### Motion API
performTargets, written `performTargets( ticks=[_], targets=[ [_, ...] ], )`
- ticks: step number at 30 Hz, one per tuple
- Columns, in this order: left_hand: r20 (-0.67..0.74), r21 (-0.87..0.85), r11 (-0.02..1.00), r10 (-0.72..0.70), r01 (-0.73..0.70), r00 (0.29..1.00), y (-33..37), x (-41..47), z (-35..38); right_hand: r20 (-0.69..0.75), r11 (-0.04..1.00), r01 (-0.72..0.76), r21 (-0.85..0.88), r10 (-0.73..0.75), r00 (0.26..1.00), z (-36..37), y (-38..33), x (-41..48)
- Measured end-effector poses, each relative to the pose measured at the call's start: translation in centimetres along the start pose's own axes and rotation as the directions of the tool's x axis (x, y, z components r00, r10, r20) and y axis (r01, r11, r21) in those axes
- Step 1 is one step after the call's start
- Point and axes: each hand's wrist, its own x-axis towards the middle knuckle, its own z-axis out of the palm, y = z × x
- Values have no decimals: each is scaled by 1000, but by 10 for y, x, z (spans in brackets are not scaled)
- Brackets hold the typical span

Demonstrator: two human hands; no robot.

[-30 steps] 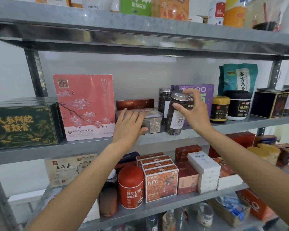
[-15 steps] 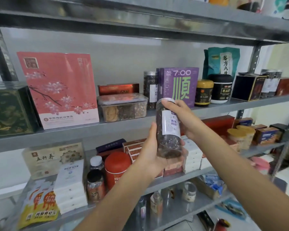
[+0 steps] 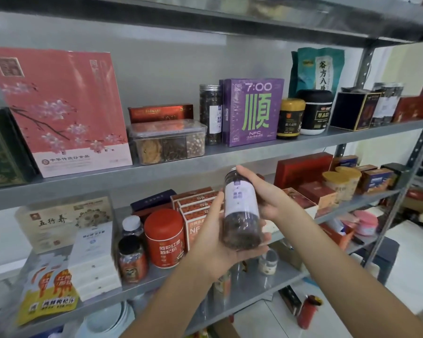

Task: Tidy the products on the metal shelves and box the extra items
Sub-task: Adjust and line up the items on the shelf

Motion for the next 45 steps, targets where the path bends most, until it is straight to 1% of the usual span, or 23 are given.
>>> performTargets(
  ticks=[1,3,4,5,8,10,14,15,17,18,19,21,22,24,25,27,29,31,34,39,41,43,45],
  targets=[
    [-38,106,994,37,-33,999,-2,-1,-3,-42,993,65,-103,-70,997,1,0,0],
    [-76,216,972,107,-89,991,-4,-1,-6,-83,959,150,-240,-174,981,2,0,-2],
    [-91,234,966,133,-109,987,-6,-2,-7,-65,964,143,-222,-161,985,1,1,-2],
    [-92,211,971,131,-109,987,-6,-4,-6,-22,987,98,-129,-102,995,-1,2,-3],
    [15,-112,994,-14,16,1000,-6,-14,2,127,971,-42,235,13,992,-6,8,-7],
    [88,-275,960,-40,63,995,-10,-18,3,143,957,-61,284,21,990,-7,19,-3],
    [132,-444,891,-38,93,990,-23,-14,-1,58,967,-116,227,105,993,-4,38,5],
    [148,-431,895,-61,120,987,-24,-14,-4,27,970,-121,212,117,993,-5,38,4],
    [142,-270,954,-94,130,985,-23,-12,-13,-57,986,-102,131,110,992,-7,33,1],
    [89,-149,985,-80,92,993,-21,-10,-18,-117,999,-53,0,52,992,-8,29,1],
    [16,-17,999,-40,41,999,-20,-9,-22,-178,980,17,-200,-53,983,-9,25,1],
    [-102,227,972,83,-58,991,-22,-5,-27,-171,823,162,-545,-298,939,-8,20,-1],
    [-135,302,949,134,-88,982,-24,-3,-28,-139,766,193,-613,-344,928,-6,19,-2],
    [-188,361,926,192,-114,963,-29,-1,-30,-89,778,179,-602,-288,953,-5,21,-2],
    [-201,305,947,169,-103,965,-30,0,-30,-64,825,152,-544,-222,973,-6,24,-3],
    [-172,58,998,39,-30,984,-26,0,-29,-37,942,43,-332,-59,998,-11,29,-1],
    [-80,-144,989,-55,43,995,-21,-3,-26,7,993,-76,-96,77,997,-15,35,0],
    [-14,-242,968,-80,74,997,-19,-6,-21,34,996,-81,29,80,996,-16,42,4],
    [28,-283,955,-83,87,996,-17,-7,-15,43,997,-41,71,38,998,-15,46,9],
    [71,-204,972,-107,119,992,-14,-6,-15,21,999,-18,39,17,1000,-16,39,10],
    [17,-51,996,-73,74,997,-14,-4,-18,-11,999,13,-31,-13,1000,-17,36,7],
    [-77,156,987,-19,31,997,-13,-2,-21,-92,979,64,-193,-83,992,-17,33,5],
    [-85,286,958,40,-14,996,-13,-2,-21,-158,928,115,-353,-180,971,-16,30,2]
  ],
)
